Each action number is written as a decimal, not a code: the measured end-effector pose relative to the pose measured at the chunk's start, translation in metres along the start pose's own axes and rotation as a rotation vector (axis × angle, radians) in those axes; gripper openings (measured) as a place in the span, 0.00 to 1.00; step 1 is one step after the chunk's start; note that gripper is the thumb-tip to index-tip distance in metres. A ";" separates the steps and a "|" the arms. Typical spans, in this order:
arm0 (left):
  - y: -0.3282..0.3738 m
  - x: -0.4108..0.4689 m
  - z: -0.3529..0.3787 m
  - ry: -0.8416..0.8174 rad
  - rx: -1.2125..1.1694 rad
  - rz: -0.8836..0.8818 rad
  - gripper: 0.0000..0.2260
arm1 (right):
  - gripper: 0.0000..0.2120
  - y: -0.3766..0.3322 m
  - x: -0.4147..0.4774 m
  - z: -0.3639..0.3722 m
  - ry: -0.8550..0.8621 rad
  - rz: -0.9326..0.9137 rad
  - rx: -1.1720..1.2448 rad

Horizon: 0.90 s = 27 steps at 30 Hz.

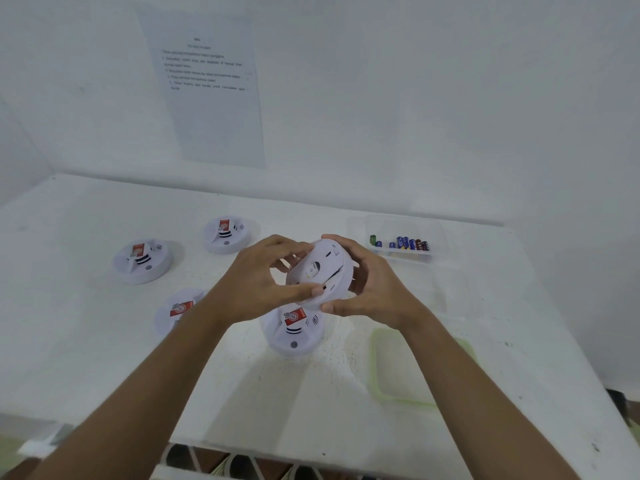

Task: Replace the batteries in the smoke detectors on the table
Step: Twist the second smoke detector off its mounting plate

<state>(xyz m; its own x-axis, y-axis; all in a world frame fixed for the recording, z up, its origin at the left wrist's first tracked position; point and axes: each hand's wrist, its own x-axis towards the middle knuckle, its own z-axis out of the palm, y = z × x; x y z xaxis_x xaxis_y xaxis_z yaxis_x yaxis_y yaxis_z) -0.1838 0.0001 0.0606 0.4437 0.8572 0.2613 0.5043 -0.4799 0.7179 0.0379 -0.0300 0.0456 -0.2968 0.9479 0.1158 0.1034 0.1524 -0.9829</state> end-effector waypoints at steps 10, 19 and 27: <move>0.004 -0.006 0.009 0.142 -0.023 0.022 0.27 | 0.41 0.000 -0.001 0.000 -0.008 0.016 0.044; 0.005 -0.001 0.017 0.144 -0.144 -0.059 0.24 | 0.43 -0.002 -0.004 -0.001 -0.005 0.016 0.010; 0.011 0.003 0.021 0.153 -0.086 -0.101 0.23 | 0.44 -0.002 -0.007 -0.002 0.033 0.001 -0.055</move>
<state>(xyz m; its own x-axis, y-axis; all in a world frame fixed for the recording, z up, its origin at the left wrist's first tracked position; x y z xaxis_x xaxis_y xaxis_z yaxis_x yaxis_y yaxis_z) -0.1615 -0.0064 0.0557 0.2734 0.9216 0.2754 0.4725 -0.3780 0.7961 0.0420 -0.0362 0.0471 -0.2653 0.9566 0.1205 0.1560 0.1660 -0.9737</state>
